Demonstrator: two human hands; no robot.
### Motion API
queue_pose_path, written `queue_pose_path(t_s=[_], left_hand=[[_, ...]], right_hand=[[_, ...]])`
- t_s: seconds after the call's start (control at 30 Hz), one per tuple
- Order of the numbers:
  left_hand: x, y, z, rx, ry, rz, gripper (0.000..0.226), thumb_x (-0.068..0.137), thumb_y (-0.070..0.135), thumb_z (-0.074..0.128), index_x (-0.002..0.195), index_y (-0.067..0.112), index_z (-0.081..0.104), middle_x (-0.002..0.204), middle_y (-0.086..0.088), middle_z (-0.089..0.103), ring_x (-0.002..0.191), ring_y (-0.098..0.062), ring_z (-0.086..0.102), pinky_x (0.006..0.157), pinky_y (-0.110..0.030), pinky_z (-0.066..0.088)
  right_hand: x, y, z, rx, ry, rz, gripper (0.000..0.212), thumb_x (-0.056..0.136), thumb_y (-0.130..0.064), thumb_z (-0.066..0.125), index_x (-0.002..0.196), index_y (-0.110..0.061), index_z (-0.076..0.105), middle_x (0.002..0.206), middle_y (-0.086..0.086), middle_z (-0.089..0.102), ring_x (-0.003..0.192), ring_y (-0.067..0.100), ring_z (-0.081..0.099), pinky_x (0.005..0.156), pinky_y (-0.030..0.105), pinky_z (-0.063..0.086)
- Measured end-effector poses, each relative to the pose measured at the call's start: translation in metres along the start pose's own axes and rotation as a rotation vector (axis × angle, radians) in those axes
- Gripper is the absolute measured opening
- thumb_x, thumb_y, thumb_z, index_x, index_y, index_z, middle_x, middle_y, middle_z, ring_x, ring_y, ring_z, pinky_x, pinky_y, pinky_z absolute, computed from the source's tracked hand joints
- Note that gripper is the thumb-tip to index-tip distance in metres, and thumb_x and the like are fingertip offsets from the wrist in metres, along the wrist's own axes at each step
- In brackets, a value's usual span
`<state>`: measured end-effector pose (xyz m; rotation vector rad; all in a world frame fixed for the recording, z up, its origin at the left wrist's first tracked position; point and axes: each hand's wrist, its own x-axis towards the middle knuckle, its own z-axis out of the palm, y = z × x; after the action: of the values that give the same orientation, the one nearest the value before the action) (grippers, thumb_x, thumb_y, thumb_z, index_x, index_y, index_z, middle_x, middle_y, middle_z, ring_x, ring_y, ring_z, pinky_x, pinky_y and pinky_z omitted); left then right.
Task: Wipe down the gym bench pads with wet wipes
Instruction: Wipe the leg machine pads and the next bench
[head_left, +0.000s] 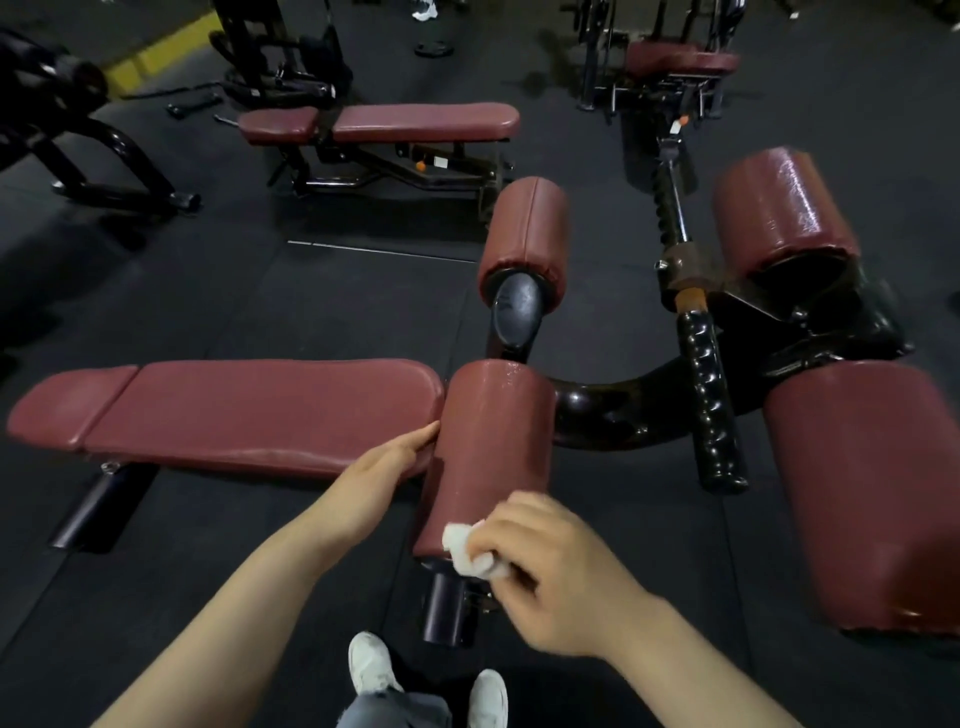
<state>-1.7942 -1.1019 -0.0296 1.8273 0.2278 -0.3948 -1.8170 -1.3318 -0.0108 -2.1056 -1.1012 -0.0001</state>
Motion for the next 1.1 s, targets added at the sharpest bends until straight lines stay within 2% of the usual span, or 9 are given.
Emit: queue_pose_path(t_s=[0.07, 0.17, 0.23, 0.47, 0.63, 0.73, 0.8, 0.97, 1.1], left_hand=[[0.005, -0.004, 0.0, 0.026, -0.027, -0.028, 0.046, 0.105, 0.02, 0.028, 0.145, 0.032, 0.047, 0.138, 0.023, 0.053, 0.116, 0.021, 0.048, 0.103, -0.006, 0.033], [0.014, -0.007, 0.003, 0.021, -0.085, -0.094, 0.045, 0.105, 0.029, 0.026, 0.141, 0.028, 0.054, 0.134, 0.02, 0.06, 0.122, 0.007, 0.054, 0.116, -0.028, 0.032], [0.013, -0.009, 0.008, -0.011, -0.099, -0.123, 0.045, 0.105, 0.032, 0.026, 0.133, 0.029, 0.062, 0.125, 0.021, 0.066, 0.12, 0.002, 0.058, 0.117, -0.036, 0.032], [-0.004, -0.011, -0.011, -0.055, -0.035, -0.06, 0.047, 0.103, 0.029, 0.024, 0.141, 0.034, 0.053, 0.133, 0.025, 0.058, 0.121, 0.015, 0.05, 0.106, -0.017, 0.033], [0.052, -0.087, -0.032, -0.069, -0.118, -0.183, 0.059, 0.074, 0.076, 0.063, 0.115, 0.033, 0.07, 0.128, 0.01, 0.067, 0.106, -0.001, 0.067, 0.097, -0.033, 0.051], [0.058, -0.095, -0.029, -0.12, -0.134, -0.195, 0.031, 0.096, 0.047, 0.046, 0.112, 0.038, 0.071, 0.131, 0.016, 0.064, 0.107, 0.01, 0.062, 0.101, -0.026, 0.044], [0.022, -0.038, -0.015, -0.033, -0.107, -0.197, 0.045, 0.102, 0.033, 0.028, 0.118, 0.056, 0.063, 0.14, 0.021, 0.055, 0.114, 0.02, 0.051, 0.105, -0.022, 0.033], [-0.008, 0.001, 0.0, -0.005, 0.034, -0.001, 0.043, 0.104, 0.037, 0.029, 0.139, 0.039, 0.054, 0.134, 0.029, 0.054, 0.116, 0.021, 0.047, 0.1, -0.013, 0.031], [0.004, -0.005, 0.009, 0.02, -0.017, -0.08, 0.046, 0.105, 0.028, 0.025, 0.139, 0.03, 0.056, 0.136, 0.019, 0.058, 0.117, 0.013, 0.053, 0.103, -0.015, 0.034]], right_hand=[[0.021, 0.027, -0.009, -0.068, 0.068, 0.034, 0.018, 0.077, 0.003, 0.06, 0.092, -0.008, 0.065, 0.083, 0.005, 0.059, 0.078, 0.023, 0.052, 0.077, 0.03, 0.044], [0.071, 0.081, -0.027, -0.165, 0.398, 0.315, 0.015, 0.083, 0.0, 0.058, 0.093, -0.007, 0.066, 0.087, 0.006, 0.062, 0.084, 0.028, 0.059, 0.077, 0.034, 0.047], [0.08, 0.087, -0.026, -0.111, 0.447, 0.444, 0.015, 0.085, -0.001, 0.059, 0.093, -0.01, 0.067, 0.087, 0.003, 0.063, 0.084, 0.025, 0.059, 0.075, 0.036, 0.048], [-0.01, 0.002, -0.001, 0.029, 0.018, 0.037, 0.023, 0.075, 0.008, 0.062, 0.091, -0.009, 0.065, 0.081, 0.0, 0.055, 0.077, 0.016, 0.047, 0.074, 0.024, 0.04], [0.067, 0.085, -0.023, -0.1, 0.448, 0.314, 0.018, 0.085, 0.003, 0.059, 0.098, -0.008, 0.068, 0.091, -0.007, 0.057, 0.085, 0.019, 0.059, 0.078, 0.03, 0.049], [0.076, 0.082, -0.022, -0.042, 0.453, 0.374, 0.018, 0.087, 0.0, 0.06, 0.099, -0.01, 0.069, 0.092, -0.008, 0.059, 0.086, 0.01, 0.057, 0.078, 0.026, 0.048], [0.048, 0.054, -0.012, 0.008, 0.349, 0.27, 0.02, 0.084, 0.003, 0.061, 0.097, -0.01, 0.069, 0.093, -0.007, 0.061, 0.086, 0.011, 0.057, 0.079, 0.025, 0.046], [-0.012, 0.014, -0.005, 0.091, 0.075, 0.108, 0.021, 0.083, 0.004, 0.063, 0.094, -0.013, 0.065, 0.084, -0.007, 0.055, 0.08, 0.012, 0.051, 0.071, 0.029, 0.045], [0.048, 0.068, -0.023, -0.052, 0.296, 0.232, 0.02, 0.084, 0.004, 0.061, 0.098, -0.008, 0.067, 0.092, -0.001, 0.062, 0.088, 0.017, 0.058, 0.08, 0.034, 0.05]])
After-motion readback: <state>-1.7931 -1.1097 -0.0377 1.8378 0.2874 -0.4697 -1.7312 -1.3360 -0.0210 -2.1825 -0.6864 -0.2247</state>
